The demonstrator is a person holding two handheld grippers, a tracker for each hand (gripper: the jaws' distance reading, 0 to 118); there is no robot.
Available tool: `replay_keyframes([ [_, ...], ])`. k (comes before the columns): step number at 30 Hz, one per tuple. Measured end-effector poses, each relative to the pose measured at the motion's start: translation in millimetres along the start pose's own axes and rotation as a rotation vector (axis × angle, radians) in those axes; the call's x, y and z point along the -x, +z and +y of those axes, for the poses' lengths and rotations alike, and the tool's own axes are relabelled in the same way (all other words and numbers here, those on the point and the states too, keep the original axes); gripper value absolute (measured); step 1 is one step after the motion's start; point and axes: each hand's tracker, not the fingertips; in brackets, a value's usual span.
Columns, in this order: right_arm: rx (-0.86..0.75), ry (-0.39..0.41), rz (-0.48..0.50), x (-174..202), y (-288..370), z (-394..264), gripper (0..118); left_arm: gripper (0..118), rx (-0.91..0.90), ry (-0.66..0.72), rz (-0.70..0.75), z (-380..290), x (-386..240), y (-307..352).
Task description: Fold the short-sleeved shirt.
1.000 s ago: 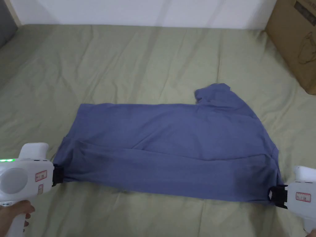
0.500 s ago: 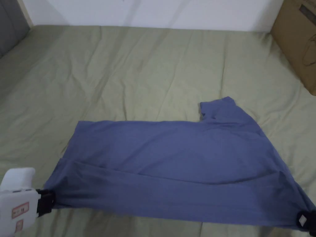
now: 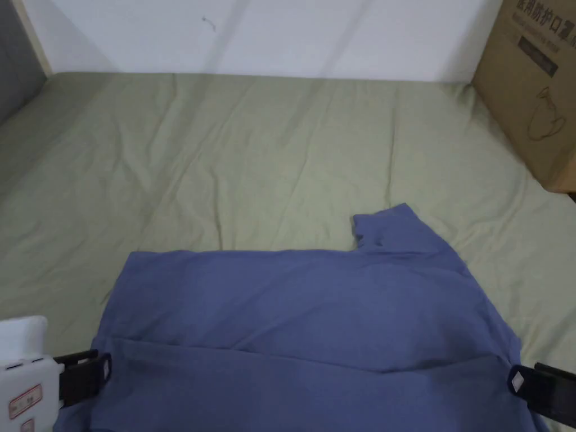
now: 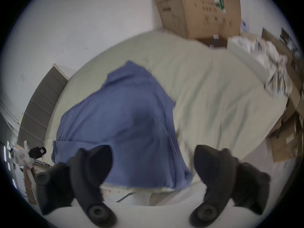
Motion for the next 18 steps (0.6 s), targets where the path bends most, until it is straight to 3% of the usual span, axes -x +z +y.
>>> replay_keyframes([
  [1, 0.002, 0.001, -0.02, 9, -5, 7, 35, 8, -0.024, 0.0, -0.002, 5, -7, -5],
  [2, 0.026, 0.008, -0.047, 17, -13, 11, 5, 4, -0.032, 0.002, -0.001, 9, -16, -9],
  [3, 0.049, 0.0, -0.065, 23, -25, 14, 3, 2, -0.035, 0.009, -0.014, 12, -21, -17],
  [6, 0.113, -0.037, 0.031, 33, -56, 19, 3, 0, 0.001, 0.029, -0.069, 21, -39, -37],
  [10, 0.121, -0.001, 0.059, 45, -92, 42, 4, 0, 0.038, -0.057, -0.074, 32, -52, -60],
  [11, 0.121, 0.011, 0.077, 46, -102, 54, 11, 0, 0.041, -0.062, -0.069, 36, -52, -66],
  [12, 0.121, 0.017, 0.086, 40, -117, 70, 32, 0, 0.047, -0.062, -0.071, 39, -50, -72],
  [13, 0.118, 0.017, 0.088, 40, -129, 84, 71, 0, 0.05, -0.058, -0.069, 42, -49, -76],
  [17, 0.118, 0.084, 0.027, 30, -203, 150, 103, 0, 0.062, -0.034, -0.069, 50, -45, -91],
  [18, 0.115, 0.09, 0.007, 27, -220, 163, 103, 0, 0.065, -0.033, -0.068, 52, -45, -94],
])
